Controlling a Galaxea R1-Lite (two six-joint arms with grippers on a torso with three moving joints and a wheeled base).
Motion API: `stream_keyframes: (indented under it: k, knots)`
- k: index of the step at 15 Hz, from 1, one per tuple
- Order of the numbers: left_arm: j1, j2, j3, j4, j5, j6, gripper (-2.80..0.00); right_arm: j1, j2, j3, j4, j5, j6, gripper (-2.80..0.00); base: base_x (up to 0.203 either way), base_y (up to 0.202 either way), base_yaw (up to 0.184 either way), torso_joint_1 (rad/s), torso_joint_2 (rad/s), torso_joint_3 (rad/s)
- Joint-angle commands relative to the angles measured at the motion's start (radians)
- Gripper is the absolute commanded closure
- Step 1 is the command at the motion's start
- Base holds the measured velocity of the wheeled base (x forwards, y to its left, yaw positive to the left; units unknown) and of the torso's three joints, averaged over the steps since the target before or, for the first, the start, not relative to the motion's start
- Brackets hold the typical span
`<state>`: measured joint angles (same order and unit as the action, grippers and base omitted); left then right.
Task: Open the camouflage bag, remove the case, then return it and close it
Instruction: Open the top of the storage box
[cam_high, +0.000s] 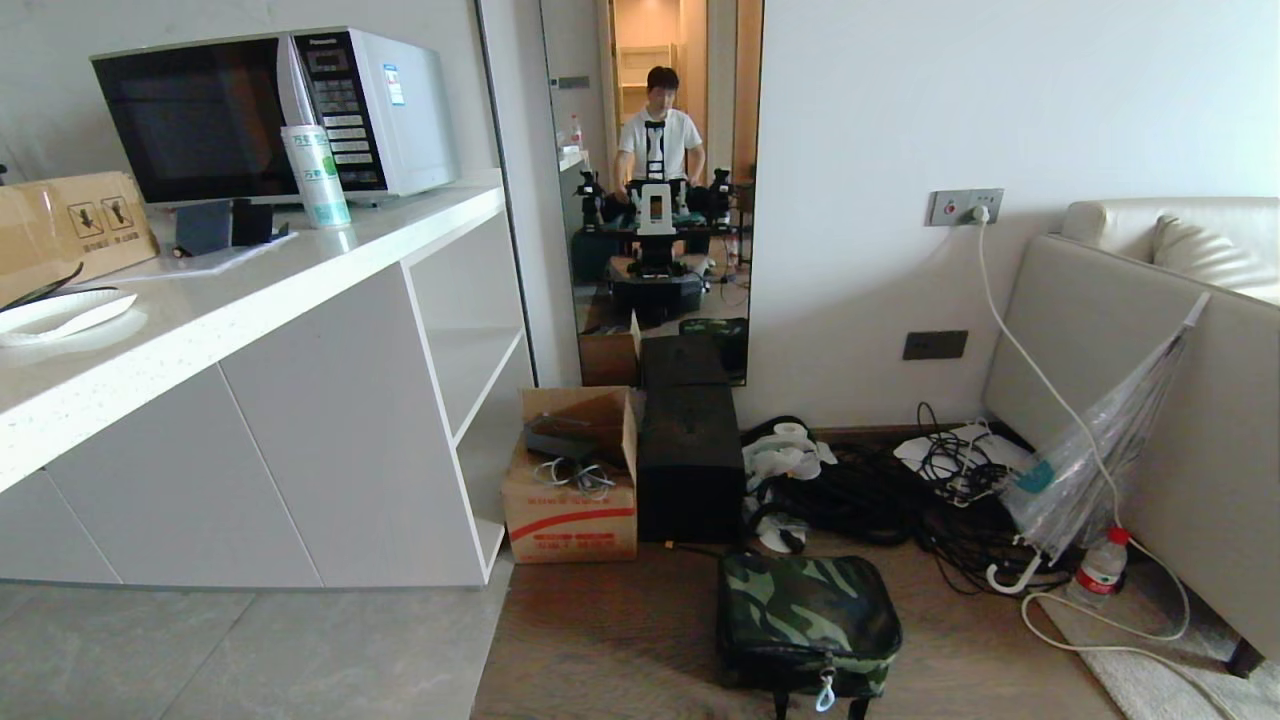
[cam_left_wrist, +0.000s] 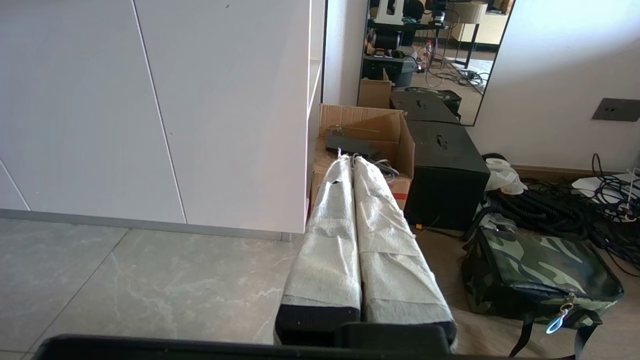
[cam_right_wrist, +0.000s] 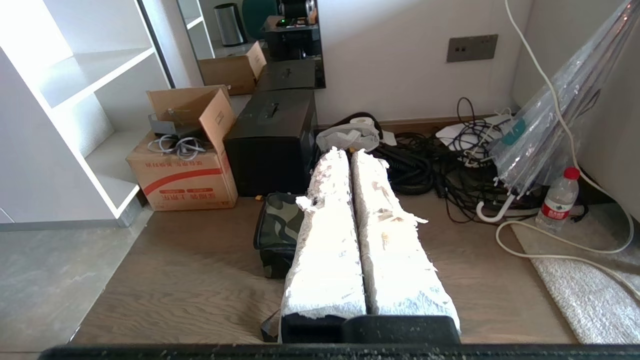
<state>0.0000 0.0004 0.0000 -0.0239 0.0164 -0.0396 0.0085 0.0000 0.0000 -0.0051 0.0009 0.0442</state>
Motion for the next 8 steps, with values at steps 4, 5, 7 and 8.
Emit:
stream_keyframes:
  k: [4, 5, 7, 8]
  knots:
    - [0.0, 0.0, 0.011, -0.001, 0.0, -0.002, 0.0, 0.001, 0.002, 0.002, 0.0, 0.002, 0.0, 0.0, 0.0, 0.0, 0.0, 0.001, 0.0, -0.023]
    - [0.0, 0.0, 0.009, -0.001, 0.0, -0.003, 0.0, 0.001, 0.002, 0.002, -0.001, 0.001, 0.0, 0.0, 0.0, 0.0, 0.0, 0.002, 0.0, -0.147]
    - [0.001, 0.0, 0.01, -0.001, 0.0, -0.003, 0.0, 0.001, 0.002, 0.002, 0.0, 0.002, 0.0, 0.0, 0.0, 0.0, 0.0, 0.002, 0.0, -0.169]
    - [0.0, 0.0, 0.009, -0.001, 0.0, -0.003, 0.0, -0.001, 0.002, 0.002, 0.0, 0.001, 0.0, 0.0, 0.0, 0.0, 0.0, 0.003, 0.0, -0.18]
